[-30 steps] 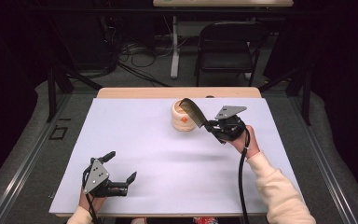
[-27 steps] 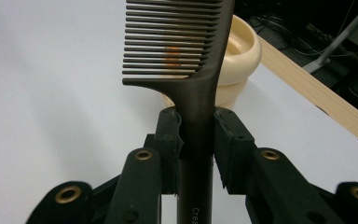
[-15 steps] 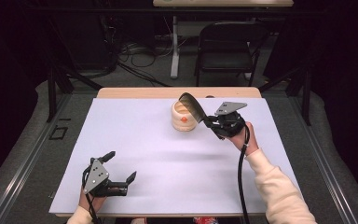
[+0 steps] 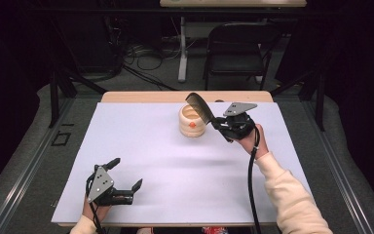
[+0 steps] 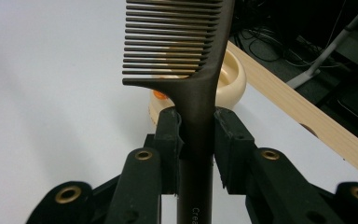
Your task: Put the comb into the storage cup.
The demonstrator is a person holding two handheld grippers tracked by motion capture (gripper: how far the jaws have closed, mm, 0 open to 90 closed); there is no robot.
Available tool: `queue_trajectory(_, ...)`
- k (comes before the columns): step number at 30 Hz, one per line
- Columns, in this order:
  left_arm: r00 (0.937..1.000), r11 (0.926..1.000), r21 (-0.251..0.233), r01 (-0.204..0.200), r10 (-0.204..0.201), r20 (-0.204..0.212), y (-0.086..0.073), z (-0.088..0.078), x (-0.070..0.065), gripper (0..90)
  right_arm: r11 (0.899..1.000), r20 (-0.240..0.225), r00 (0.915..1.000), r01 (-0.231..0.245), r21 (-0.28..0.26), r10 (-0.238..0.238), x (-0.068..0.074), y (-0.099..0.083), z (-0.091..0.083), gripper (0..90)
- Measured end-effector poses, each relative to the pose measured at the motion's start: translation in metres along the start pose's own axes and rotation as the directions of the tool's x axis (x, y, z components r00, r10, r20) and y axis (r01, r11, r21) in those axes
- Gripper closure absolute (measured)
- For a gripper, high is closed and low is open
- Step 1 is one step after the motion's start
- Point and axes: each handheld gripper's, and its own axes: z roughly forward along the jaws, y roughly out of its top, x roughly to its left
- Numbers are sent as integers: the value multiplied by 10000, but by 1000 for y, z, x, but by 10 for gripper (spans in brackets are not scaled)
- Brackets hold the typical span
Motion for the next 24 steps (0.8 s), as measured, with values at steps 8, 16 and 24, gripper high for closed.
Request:
queue_trajectory(8, 10000, 10000, -1, 0, 0, -9, 0, 0, 0, 1, 9997, -4, 9999, -149, -190, 149, -1, 7, 2, 723)
queue_trajectory(16, 10000, 10000, 1, 3, -3, 12, 0, 0, 0, 1, 9994, -45, 9998, -196, -277, 195, -2, 12, 6, 723)
queue_trajectory(24, 10000, 10000, -10, 16, -16, 23, 0, 0, 0, 1, 9992, -56, 9996, -264, -305, 263, -5, 16, 8, 723)
